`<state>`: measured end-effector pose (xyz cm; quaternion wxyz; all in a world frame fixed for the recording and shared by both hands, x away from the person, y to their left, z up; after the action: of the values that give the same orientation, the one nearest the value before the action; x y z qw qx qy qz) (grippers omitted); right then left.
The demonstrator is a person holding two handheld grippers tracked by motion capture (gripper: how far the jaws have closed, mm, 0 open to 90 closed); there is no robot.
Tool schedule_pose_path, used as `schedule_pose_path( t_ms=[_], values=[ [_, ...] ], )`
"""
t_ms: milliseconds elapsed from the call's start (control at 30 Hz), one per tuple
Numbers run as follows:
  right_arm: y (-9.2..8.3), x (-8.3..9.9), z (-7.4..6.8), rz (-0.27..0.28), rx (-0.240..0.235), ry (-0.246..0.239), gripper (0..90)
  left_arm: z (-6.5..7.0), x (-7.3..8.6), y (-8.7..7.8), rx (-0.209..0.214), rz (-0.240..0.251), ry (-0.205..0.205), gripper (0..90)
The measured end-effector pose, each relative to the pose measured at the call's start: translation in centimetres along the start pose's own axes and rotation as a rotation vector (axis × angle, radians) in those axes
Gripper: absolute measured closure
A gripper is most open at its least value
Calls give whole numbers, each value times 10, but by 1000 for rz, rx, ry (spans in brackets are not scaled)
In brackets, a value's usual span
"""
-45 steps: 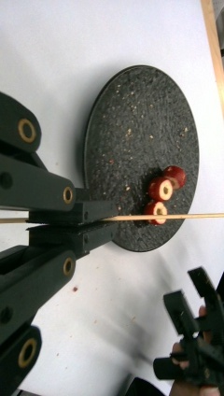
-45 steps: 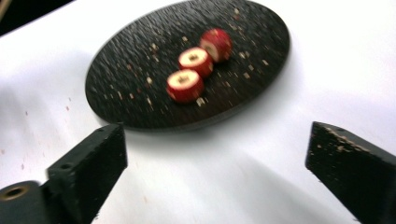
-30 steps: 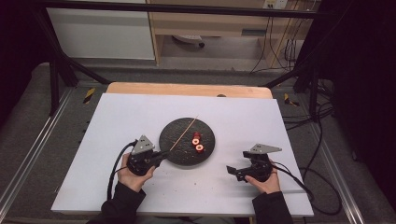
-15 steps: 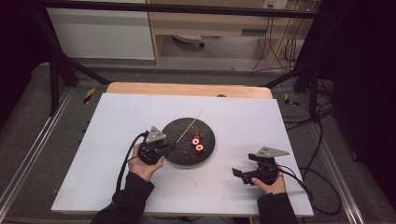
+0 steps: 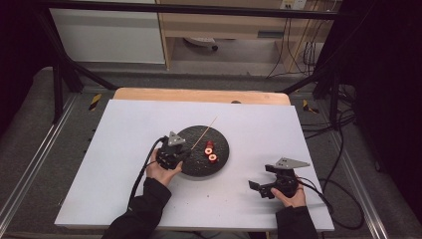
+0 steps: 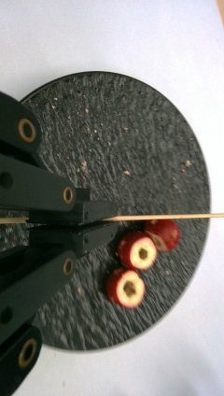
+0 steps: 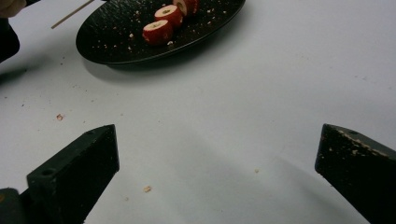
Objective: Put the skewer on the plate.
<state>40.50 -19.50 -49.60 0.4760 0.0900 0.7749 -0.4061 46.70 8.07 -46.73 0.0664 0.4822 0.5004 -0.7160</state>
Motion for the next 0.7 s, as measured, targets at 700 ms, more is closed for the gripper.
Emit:
schedule_pose_path(
  t_ms=[700],
  values=[
    [2, 2, 0, -9, 2, -7, 13, -2, 13, 20, -48, -103, 7, 880]
  ],
)
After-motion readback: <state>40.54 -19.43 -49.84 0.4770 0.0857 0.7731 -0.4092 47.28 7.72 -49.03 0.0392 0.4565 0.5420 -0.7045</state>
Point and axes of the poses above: each handheld gripper's, and its own axes: y roughly forward along the jaws, x roughly out of its underside, z roughly to its right, the point moved 8 cm from there along y, roughly forward along the jaws
